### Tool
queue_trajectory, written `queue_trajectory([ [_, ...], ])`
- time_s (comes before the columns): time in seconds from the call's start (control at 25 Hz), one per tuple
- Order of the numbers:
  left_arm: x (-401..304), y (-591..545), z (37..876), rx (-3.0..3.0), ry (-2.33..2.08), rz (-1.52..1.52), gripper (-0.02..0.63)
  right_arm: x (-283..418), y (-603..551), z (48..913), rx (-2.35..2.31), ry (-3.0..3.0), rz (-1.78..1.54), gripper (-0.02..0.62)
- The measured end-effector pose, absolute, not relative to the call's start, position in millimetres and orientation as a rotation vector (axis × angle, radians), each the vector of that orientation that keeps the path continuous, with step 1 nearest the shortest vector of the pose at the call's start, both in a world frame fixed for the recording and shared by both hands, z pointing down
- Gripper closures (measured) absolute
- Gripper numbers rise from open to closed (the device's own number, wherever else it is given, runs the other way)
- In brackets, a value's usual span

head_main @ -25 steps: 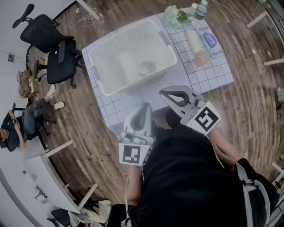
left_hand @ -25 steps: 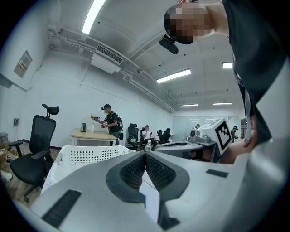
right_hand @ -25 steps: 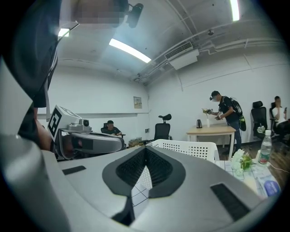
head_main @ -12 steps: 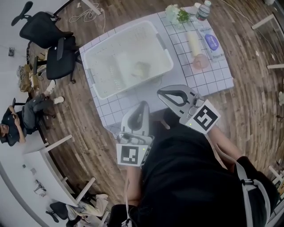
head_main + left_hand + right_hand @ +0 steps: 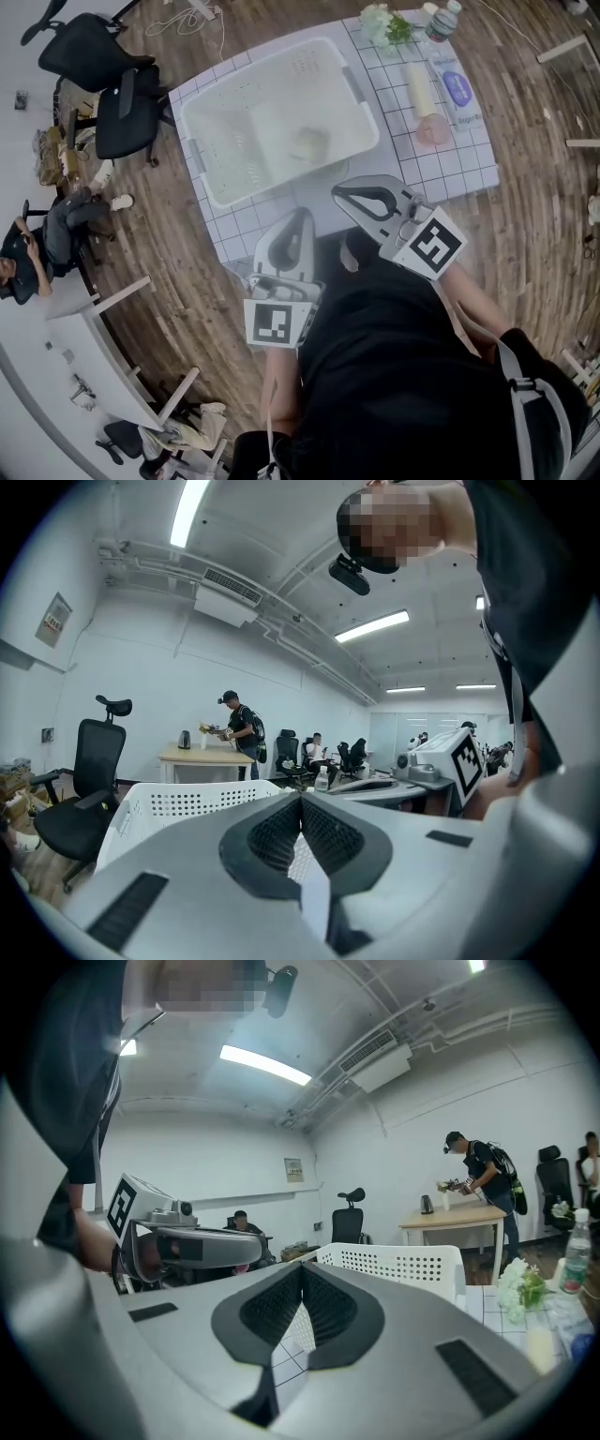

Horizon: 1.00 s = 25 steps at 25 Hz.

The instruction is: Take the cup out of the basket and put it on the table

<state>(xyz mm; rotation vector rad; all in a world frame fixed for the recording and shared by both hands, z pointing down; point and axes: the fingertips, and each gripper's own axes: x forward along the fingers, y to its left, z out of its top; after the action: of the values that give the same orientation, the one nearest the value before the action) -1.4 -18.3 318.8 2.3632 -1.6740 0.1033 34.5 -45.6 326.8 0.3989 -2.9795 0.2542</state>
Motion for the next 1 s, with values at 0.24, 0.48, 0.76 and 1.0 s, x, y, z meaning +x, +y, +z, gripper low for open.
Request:
queue_trajectory([
  [0.24,-13,-29,324,2.368,-1.623,0.080,0.597,21,-49,333,0.410,-2.941,0.231,0.578],
  [0.48,-22,-33,328,2.367,-1.573,0.030,0.597,4,-46,334,0.407,-2.924,0.227,0.578],
  [0.76,-37,-31,344,2.366,-1.532,0.027,0.597,-14,-52,339,0.417,-2.882,0.202,0.578],
  [1.0,-44,-31,351,2.373,-1.501,0.030,0.597,-29,-59,342,0.407,-2.860,0.173,0.542],
])
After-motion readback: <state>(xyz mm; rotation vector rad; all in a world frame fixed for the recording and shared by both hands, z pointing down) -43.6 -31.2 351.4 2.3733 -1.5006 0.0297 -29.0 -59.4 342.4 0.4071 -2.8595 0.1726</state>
